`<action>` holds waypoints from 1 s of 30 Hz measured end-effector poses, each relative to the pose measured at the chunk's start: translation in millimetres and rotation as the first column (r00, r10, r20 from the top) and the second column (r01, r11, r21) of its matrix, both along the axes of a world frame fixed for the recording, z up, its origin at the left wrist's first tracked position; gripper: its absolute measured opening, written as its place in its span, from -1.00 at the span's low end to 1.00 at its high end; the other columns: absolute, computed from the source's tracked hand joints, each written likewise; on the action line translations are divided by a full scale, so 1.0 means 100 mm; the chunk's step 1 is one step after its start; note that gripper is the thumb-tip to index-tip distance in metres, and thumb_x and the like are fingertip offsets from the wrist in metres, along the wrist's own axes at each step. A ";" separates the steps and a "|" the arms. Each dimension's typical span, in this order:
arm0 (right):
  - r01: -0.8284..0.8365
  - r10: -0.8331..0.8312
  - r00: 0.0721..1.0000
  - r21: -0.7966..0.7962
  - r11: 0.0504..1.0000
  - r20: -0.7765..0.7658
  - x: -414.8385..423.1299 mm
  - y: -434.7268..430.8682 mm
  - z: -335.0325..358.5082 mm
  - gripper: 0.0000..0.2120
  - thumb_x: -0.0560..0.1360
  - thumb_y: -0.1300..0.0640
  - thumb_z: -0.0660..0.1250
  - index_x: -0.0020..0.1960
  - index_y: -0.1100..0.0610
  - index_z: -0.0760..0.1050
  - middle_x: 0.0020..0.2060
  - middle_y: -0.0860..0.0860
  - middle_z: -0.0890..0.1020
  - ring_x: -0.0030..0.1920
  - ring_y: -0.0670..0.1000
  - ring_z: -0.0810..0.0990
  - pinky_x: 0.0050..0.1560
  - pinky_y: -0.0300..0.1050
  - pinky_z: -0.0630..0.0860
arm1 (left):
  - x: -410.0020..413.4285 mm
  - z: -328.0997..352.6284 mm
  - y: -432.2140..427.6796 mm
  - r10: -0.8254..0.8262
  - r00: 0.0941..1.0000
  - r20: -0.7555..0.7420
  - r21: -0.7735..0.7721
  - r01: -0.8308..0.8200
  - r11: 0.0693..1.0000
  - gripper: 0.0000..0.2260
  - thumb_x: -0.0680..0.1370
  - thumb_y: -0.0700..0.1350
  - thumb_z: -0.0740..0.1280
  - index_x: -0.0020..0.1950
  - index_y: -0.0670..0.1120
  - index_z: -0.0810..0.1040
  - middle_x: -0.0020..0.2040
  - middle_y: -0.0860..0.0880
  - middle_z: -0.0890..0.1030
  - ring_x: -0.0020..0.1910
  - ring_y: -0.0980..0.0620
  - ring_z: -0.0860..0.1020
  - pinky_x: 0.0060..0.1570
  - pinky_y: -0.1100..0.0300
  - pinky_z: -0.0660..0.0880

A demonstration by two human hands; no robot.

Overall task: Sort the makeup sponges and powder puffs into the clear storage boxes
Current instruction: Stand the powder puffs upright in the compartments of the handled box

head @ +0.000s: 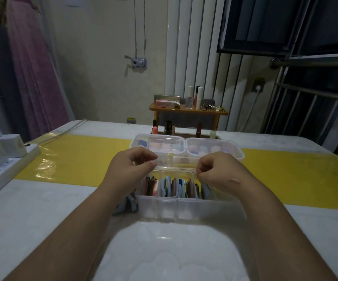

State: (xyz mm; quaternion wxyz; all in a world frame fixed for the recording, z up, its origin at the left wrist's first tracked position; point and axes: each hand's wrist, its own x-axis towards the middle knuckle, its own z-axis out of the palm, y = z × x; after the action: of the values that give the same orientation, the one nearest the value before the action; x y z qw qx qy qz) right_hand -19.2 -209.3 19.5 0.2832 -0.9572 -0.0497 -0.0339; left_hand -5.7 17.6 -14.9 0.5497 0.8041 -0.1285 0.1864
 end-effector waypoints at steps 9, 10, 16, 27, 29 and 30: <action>-0.006 0.004 0.999 -0.044 0.999 -0.040 -0.02 0.05 0.01 -0.88 0.39 0.20 0.37 -0.26 0.03 0.63 -0.28 -0.04 0.66 -0.16 -0.01 0.62 -0.06 0.02 0.65 | -0.04 0.03 -0.02 0.000 1.000 -0.015 0.015 0.001 1.000 -0.85 0.47 -0.25 0.46 -0.14 0.02 0.66 -0.23 0.06 0.63 -0.26 0.22 0.52 -0.28 0.44 0.46; -0.007 0.005 0.999 -0.050 0.999 -0.041 -0.02 0.06 0.02 -0.88 0.40 0.21 0.37 -0.25 0.03 0.63 -0.27 -0.04 0.65 -0.16 -0.01 0.62 -0.06 0.01 0.65 | -0.04 0.03 -0.02 0.000 1.000 -0.016 0.014 0.000 1.000 -0.84 0.47 -0.25 0.46 -0.14 0.03 0.66 -0.23 0.07 0.63 -0.26 0.24 0.52 -0.28 0.44 0.46; 0.008 -0.014 0.999 -0.116 0.993 -0.045 0.00 0.06 -0.01 -0.88 0.42 0.19 0.39 -0.25 0.01 0.63 -0.26 -0.06 0.65 -0.14 -0.01 0.61 -0.03 0.02 0.65 | -0.04 0.03 -0.01 0.005 1.000 -0.007 0.010 -0.005 1.000 -0.82 0.47 -0.25 0.47 -0.16 0.05 0.66 -0.26 0.09 0.61 -0.30 0.24 0.50 -0.30 0.44 0.43; 0.024 -0.026 0.997 -0.030 0.999 -0.074 -0.01 0.05 0.04 -0.78 0.37 0.29 0.33 -0.26 0.01 0.64 -0.24 -0.07 0.65 -0.11 0.00 0.61 0.01 0.05 0.64 | -0.01 0.02 0.02 0.013 0.999 -0.048 -0.009 -0.014 1.000 -0.75 0.51 -0.31 0.39 -0.14 0.07 0.65 -0.22 0.07 0.59 -0.37 0.20 0.49 -0.37 0.37 0.41; 0.021 -0.024 0.997 -0.030 0.999 -0.078 -0.02 0.05 0.03 -0.79 0.37 0.30 0.35 -0.25 0.01 0.64 -0.24 -0.07 0.65 -0.12 -0.01 0.61 0.01 0.03 0.64 | -0.01 0.03 0.03 0.017 0.997 -0.069 -0.021 -0.019 1.000 -0.73 0.51 -0.35 0.36 -0.13 0.04 0.66 -0.23 0.05 0.59 -0.34 0.14 0.49 -0.42 0.35 0.42; 0.024 -0.025 0.997 -0.028 0.999 -0.071 -0.02 0.05 0.02 -0.79 0.37 0.30 0.35 -0.26 0.01 0.64 -0.24 -0.07 0.65 -0.12 -0.01 0.61 0.01 0.03 0.64 | 0.00 0.02 0.05 0.023 0.996 -0.082 -0.032 -0.026 0.999 -0.72 0.50 -0.37 0.35 -0.13 0.02 0.67 -0.22 0.03 0.59 -0.32 0.10 0.50 -0.45 0.34 0.43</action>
State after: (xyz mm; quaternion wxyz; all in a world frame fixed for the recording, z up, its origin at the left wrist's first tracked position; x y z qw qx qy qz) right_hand -20.9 -203.9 21.9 0.2713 -0.9621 -0.0283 -0.0024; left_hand -5.5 22.2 -12.5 0.5655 0.8032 -0.0930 0.1625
